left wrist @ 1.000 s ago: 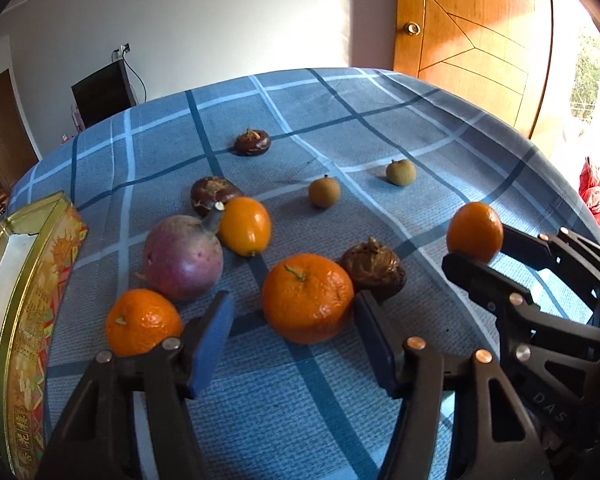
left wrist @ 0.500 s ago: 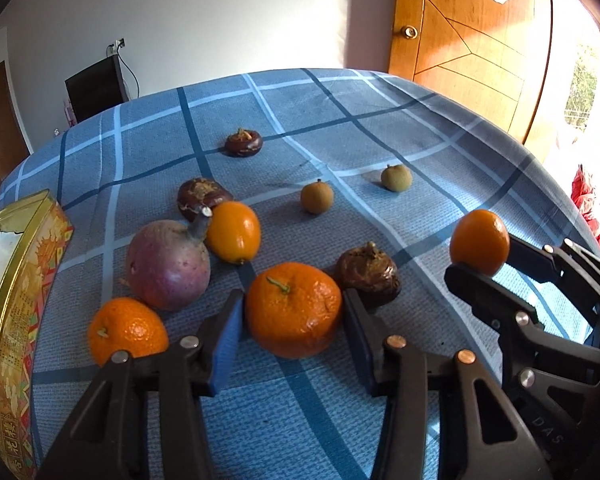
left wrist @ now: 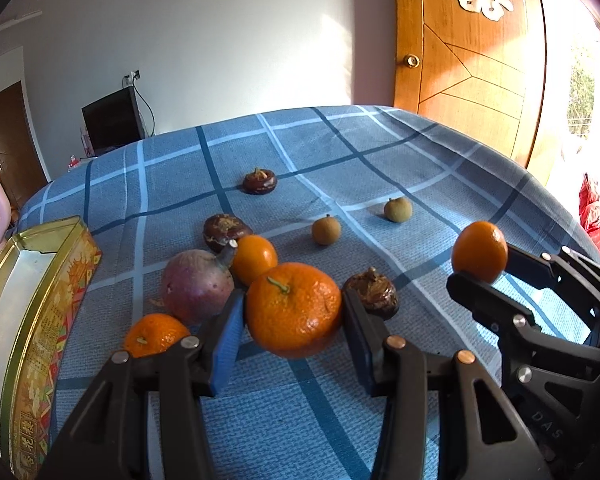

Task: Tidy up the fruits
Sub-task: 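Close the left tool on another mandarin while the right tool holds its mandarin, then carry both held mandarins over the gold tin tray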

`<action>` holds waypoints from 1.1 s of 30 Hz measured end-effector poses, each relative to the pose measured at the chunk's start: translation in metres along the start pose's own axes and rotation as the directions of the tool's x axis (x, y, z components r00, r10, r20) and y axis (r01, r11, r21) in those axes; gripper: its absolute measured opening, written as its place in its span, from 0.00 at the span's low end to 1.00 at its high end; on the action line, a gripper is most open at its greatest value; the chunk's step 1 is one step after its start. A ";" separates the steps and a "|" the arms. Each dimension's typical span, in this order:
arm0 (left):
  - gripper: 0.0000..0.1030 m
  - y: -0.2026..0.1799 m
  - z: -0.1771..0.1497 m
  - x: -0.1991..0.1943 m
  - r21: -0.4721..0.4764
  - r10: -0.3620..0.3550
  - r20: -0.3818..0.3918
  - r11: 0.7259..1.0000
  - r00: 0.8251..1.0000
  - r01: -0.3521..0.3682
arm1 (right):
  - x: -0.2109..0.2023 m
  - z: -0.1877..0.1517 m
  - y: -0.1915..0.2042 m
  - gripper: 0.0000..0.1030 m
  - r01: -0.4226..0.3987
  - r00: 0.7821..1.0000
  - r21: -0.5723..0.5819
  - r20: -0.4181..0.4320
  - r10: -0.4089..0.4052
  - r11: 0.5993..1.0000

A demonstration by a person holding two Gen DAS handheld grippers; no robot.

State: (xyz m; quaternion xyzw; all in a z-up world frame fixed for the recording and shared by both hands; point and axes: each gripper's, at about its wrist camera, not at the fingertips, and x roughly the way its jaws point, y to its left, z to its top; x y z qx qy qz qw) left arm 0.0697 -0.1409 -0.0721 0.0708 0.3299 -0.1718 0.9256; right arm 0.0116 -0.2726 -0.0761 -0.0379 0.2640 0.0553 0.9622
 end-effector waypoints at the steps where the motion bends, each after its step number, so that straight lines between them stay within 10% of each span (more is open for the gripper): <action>1: 0.48 0.000 0.000 -0.002 0.000 0.003 0.008 1.000 1.000 -0.003 | -0.001 0.000 0.000 0.41 -0.001 1.000 -0.001 0.007 0.001 1.000; 33: 0.48 0.004 -0.009 -0.046 0.013 0.096 0.209 0.995 0.973 -0.101 | -0.025 -0.006 0.015 0.41 0.049 0.987 -0.085 0.159 -0.035 0.995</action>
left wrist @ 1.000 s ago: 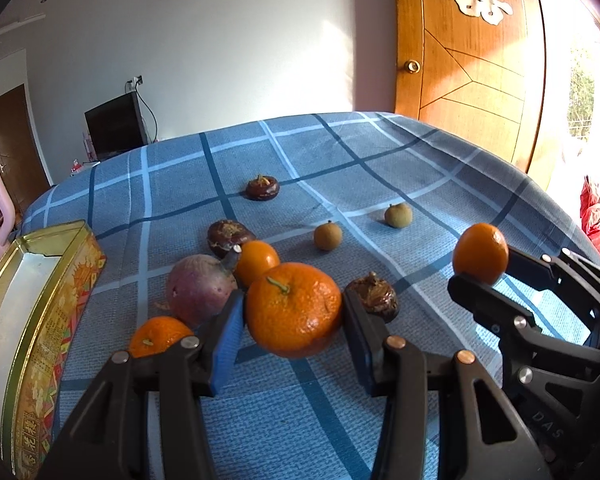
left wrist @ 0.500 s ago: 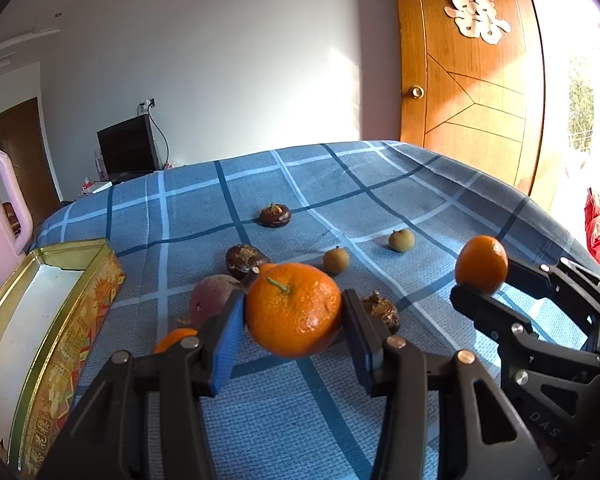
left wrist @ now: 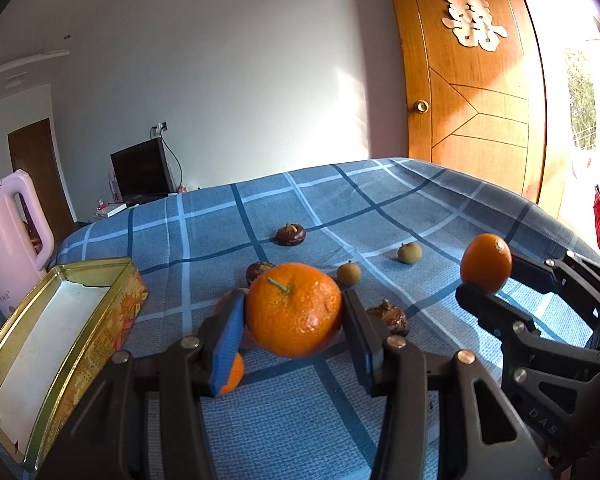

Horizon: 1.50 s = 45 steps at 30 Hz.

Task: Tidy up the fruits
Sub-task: 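Carry both held mandarins over the gold tin tray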

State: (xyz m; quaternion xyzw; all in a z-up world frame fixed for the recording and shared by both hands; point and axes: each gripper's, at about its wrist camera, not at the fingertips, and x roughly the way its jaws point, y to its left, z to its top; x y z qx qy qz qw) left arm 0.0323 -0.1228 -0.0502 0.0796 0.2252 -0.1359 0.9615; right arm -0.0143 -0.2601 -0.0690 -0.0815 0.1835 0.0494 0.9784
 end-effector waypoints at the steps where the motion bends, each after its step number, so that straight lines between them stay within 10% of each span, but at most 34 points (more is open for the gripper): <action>1: 0.48 0.000 0.000 -0.001 0.001 0.002 0.003 1.000 1.000 -0.002 | -0.001 0.000 0.000 0.41 0.000 1.000 -0.002 0.004 0.000 1.000; 45: 0.48 0.094 0.000 -0.041 -0.121 0.228 0.022 0.967 0.974 -0.223 | 0.017 0.061 0.071 0.41 -0.079 0.995 -0.187 0.037 0.088 0.979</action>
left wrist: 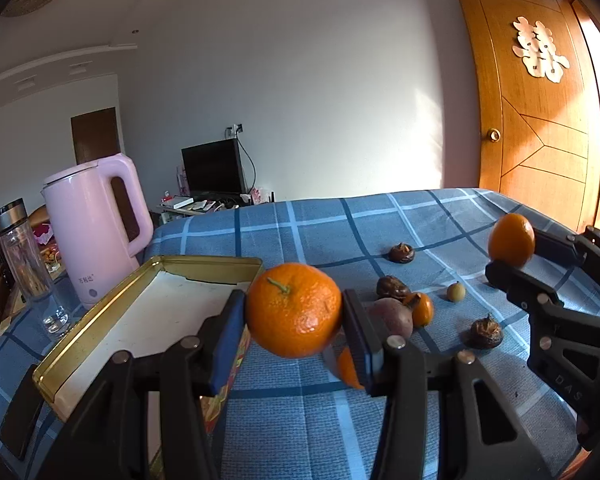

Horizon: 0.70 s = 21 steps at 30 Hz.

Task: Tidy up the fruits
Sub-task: 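Carry both held mandarins over the gold tin tray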

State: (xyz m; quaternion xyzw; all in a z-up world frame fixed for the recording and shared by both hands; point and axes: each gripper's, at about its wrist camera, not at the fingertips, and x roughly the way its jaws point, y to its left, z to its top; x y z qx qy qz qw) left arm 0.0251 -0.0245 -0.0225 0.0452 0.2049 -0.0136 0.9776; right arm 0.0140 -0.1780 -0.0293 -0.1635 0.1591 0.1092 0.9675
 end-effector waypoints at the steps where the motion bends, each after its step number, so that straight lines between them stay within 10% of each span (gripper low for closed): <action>1: 0.48 0.003 0.000 0.000 -0.004 0.007 0.000 1.000 1.000 -0.007 | 0.002 0.002 0.003 0.41 -0.005 1.000 -0.007 0.000 0.005 1.000; 21: 0.48 0.070 -0.006 0.010 -0.083 0.123 -0.059 0.988 0.991 -0.128 | 0.039 0.048 0.052 0.41 -0.170 0.985 -0.060 -0.008 0.170 0.984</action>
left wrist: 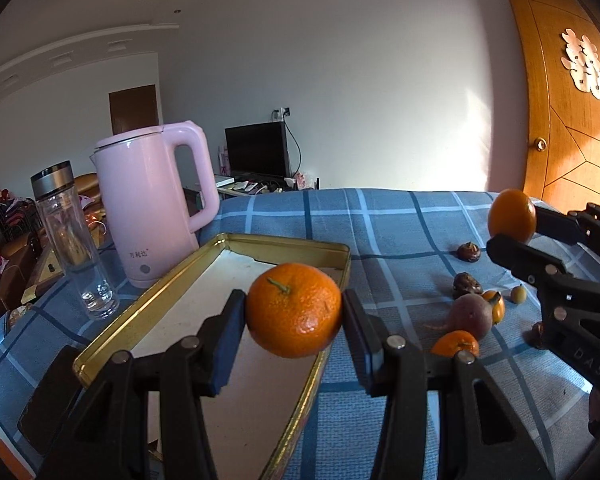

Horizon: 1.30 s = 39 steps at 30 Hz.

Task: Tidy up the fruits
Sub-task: 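Carry both held mandarins over the gold tin tray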

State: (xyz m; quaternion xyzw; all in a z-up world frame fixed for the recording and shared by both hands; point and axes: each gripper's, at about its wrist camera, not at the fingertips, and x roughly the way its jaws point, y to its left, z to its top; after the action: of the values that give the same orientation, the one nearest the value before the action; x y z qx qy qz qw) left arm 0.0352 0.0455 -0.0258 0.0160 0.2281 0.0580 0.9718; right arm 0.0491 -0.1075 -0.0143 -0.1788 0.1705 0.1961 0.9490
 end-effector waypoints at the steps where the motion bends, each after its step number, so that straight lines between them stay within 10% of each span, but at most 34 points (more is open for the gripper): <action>1: 0.48 0.003 0.000 0.001 -0.004 0.005 -0.003 1.000 1.000 -0.005 | 0.002 0.001 0.002 0.41 -0.009 1.000 0.001 -0.002 0.009 1.000; 39: 0.48 0.088 -0.014 0.043 -0.051 0.140 -0.150 0.988 0.979 -0.149 | 0.090 0.033 0.081 0.41 -0.286 0.948 -0.018 -0.153 0.280 0.958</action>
State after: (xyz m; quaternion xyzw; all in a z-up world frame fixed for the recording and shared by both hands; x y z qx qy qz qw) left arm 0.0581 0.1382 -0.0519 -0.0019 0.2949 0.1364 0.9457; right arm 0.1006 0.0040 -0.0429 -0.1857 0.2606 0.3195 0.8919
